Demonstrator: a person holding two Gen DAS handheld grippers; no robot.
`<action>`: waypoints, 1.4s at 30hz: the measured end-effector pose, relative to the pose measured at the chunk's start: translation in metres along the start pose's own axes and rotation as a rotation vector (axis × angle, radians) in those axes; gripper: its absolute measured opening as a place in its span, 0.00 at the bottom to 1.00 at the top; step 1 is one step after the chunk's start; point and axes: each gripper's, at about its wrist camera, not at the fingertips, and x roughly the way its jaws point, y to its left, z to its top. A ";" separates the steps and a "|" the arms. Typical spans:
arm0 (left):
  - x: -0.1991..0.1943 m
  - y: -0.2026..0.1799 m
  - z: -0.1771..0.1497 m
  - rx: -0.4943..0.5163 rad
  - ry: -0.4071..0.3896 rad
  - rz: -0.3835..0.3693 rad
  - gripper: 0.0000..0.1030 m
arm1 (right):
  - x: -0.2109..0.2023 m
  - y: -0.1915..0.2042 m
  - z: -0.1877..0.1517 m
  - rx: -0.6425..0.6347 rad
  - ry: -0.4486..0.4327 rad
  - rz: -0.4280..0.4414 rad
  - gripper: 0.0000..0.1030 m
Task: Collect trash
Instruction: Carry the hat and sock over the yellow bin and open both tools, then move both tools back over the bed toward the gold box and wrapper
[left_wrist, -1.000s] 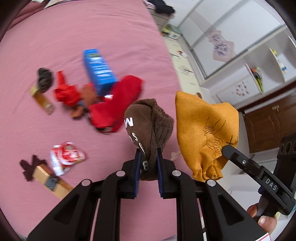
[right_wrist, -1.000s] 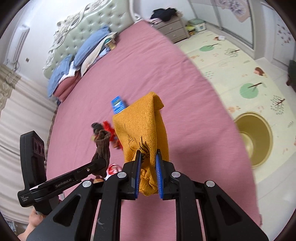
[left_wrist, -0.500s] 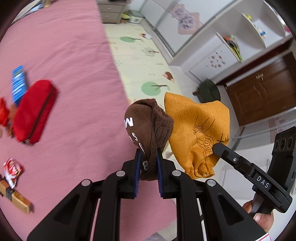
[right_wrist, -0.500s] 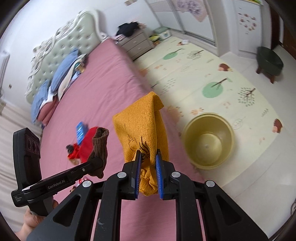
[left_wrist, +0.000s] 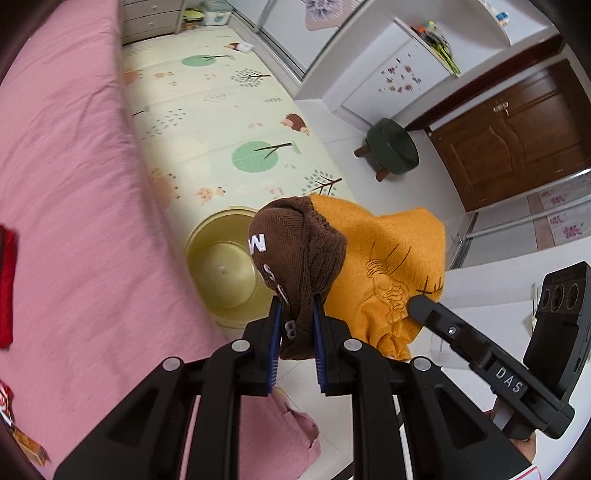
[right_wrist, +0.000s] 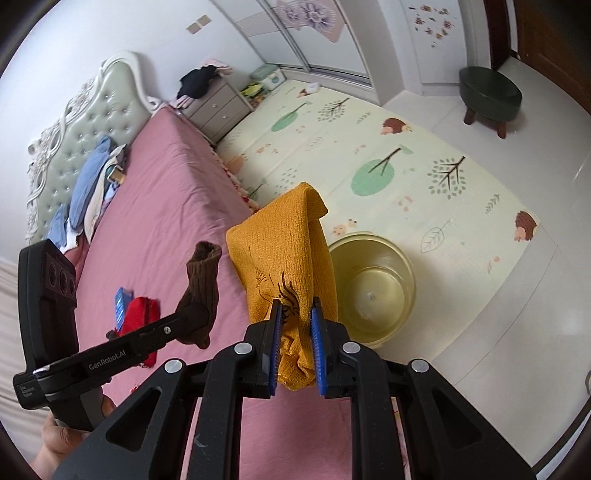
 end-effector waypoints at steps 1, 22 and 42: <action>0.006 -0.003 0.004 0.005 0.005 -0.001 0.16 | 0.002 -0.006 0.003 0.007 0.001 -0.004 0.15; 0.023 0.008 0.035 -0.037 0.028 0.037 0.80 | 0.011 -0.027 0.036 0.047 -0.023 -0.019 0.44; -0.085 0.125 -0.046 -0.218 -0.097 0.155 0.80 | 0.033 0.121 -0.013 -0.197 0.089 0.107 0.44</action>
